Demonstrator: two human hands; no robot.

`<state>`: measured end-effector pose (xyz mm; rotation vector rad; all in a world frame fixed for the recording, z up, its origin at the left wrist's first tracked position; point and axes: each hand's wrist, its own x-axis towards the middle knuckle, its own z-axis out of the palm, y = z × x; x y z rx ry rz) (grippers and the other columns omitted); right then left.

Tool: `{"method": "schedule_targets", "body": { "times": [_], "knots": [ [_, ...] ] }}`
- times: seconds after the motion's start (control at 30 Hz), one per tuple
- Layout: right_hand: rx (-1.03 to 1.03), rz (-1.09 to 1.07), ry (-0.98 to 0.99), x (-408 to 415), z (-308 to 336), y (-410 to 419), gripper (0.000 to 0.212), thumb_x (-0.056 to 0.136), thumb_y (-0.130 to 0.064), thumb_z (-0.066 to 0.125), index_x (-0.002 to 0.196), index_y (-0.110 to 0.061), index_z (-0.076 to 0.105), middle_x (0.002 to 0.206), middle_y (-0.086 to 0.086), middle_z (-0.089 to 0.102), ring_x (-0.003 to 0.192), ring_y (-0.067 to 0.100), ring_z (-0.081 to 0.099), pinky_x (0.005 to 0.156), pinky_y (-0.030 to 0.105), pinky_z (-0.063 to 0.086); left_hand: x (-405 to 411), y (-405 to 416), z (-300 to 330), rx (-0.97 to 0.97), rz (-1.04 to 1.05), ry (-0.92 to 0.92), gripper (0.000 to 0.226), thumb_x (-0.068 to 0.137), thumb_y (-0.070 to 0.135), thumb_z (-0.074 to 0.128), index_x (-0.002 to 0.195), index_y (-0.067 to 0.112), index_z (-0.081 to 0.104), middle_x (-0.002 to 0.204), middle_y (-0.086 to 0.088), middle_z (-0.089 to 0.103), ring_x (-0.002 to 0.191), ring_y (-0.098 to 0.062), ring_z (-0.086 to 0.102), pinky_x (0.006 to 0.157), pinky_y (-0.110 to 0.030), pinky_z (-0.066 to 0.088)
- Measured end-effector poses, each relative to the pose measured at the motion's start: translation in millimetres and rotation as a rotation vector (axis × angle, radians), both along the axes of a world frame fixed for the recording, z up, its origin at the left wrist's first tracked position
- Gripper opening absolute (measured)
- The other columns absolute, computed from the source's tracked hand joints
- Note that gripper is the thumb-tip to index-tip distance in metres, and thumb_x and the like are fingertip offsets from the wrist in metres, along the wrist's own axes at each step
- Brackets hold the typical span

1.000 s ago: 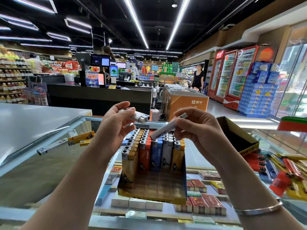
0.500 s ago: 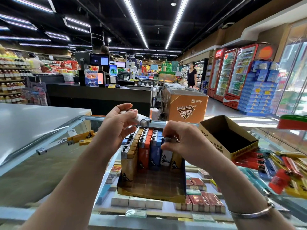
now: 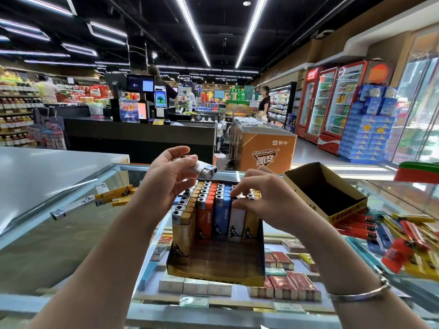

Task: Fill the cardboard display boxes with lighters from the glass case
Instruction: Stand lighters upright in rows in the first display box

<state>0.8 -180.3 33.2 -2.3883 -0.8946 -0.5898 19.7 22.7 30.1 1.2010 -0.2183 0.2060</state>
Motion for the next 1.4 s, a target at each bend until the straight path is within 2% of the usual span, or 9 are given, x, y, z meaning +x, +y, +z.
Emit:
{"method": "schedule_targets", "body": {
  "times": [0.13,0.33,0.53,0.7,0.9,1.0,1.2,1.3,1.4],
  "knots": [
    [0.028,-0.022,0.017,1,-2,2,0.010,0.073,-0.018,0.077,0.076,-0.018,0.067,0.075,-0.020,0.048,0.081,-0.001,0.038,0.071,0.014,0.030,-1,0,1,-0.005,-0.007,-0.033,0.043,0.064,0.022,0.071,0.105,0.018,0.057,0.077,0.003,0.070,0.063,-0.008,0.066,0.052,-0.020,0.051],
    [0.057,-0.020,0.091,-1,-1,1,0.006,0.076,-0.021,0.074,0.078,-0.018,0.070,0.080,-0.014,0.052,0.089,0.012,0.041,0.080,0.030,0.032,-2,-2,0,0.090,-0.034,-0.132,0.032,0.063,0.022,0.073,0.089,0.015,0.058,0.073,0.004,0.070,0.064,-0.011,0.066,0.052,-0.018,0.051],
    [0.367,0.082,0.056,-9,3,6,0.022,0.076,-0.010,0.073,0.092,-0.023,0.065,0.075,-0.009,0.060,0.073,0.007,0.055,0.073,0.017,0.043,-6,-8,2,0.214,-0.032,-0.228,0.028,0.057,0.024,0.075,0.074,0.011,0.058,0.067,0.004,0.066,0.064,-0.011,0.064,0.056,-0.018,0.053],
    [0.461,0.192,0.118,-14,1,13,0.041,0.074,-0.007,0.075,0.102,-0.029,0.056,0.074,-0.003,0.062,0.074,0.009,0.061,0.076,0.021,0.049,-11,-9,3,0.245,-0.068,-0.320,0.027,0.059,0.020,0.074,0.073,0.008,0.054,0.065,0.008,0.064,0.066,-0.010,0.064,0.059,-0.019,0.053],
    [0.586,0.260,0.080,-15,1,15,0.031,0.077,-0.005,0.071,0.097,-0.024,0.057,0.075,0.013,0.062,0.071,0.026,0.061,0.069,0.032,0.052,-11,-9,3,0.327,-0.147,-0.409,0.020,0.063,0.023,0.074,0.072,0.016,0.057,0.069,0.009,0.064,0.068,-0.010,0.063,0.062,-0.021,0.054],
    [0.675,0.273,0.090,-13,3,13,0.028,0.080,0.002,0.066,0.092,-0.023,0.060,0.076,0.008,0.064,0.067,0.018,0.061,0.065,0.031,0.054,-11,-10,3,0.345,-0.144,-0.435,0.020,0.064,0.024,0.074,0.077,0.020,0.060,0.074,0.011,0.065,0.071,-0.009,0.063,0.063,-0.020,0.053],
    [0.885,0.250,0.140,-10,12,-6,0.035,0.085,0.009,0.053,0.085,-0.021,0.070,0.076,-0.004,0.065,0.064,0.009,0.054,0.053,0.020,0.048,-3,-8,0,0.542,-0.129,-0.248,0.033,0.070,0.036,0.066,0.100,0.024,0.056,0.096,0.010,0.067,0.087,0.003,0.063,0.070,-0.009,0.048],
    [0.747,0.238,0.119,-9,13,-9,0.036,0.086,0.008,0.054,0.084,-0.024,0.071,0.076,-0.007,0.062,0.062,0.004,0.051,0.050,0.016,0.041,3,-4,-5,0.694,-0.166,-0.075,0.025,0.083,0.021,0.065,0.102,0.033,0.056,0.110,0.007,0.060,0.095,-0.009,0.063,0.079,-0.026,0.053],
    [0.497,0.192,0.057,-10,12,-8,0.033,0.084,0.004,0.060,0.087,-0.028,0.069,0.076,-0.018,0.061,0.072,0.004,0.054,0.058,0.019,0.046,3,-4,-5,0.633,-0.233,0.038,0.032,0.084,0.010,0.064,0.107,0.031,0.057,0.106,-0.002,0.061,0.084,-0.016,0.069,0.065,-0.028,0.056]
  ]
}}
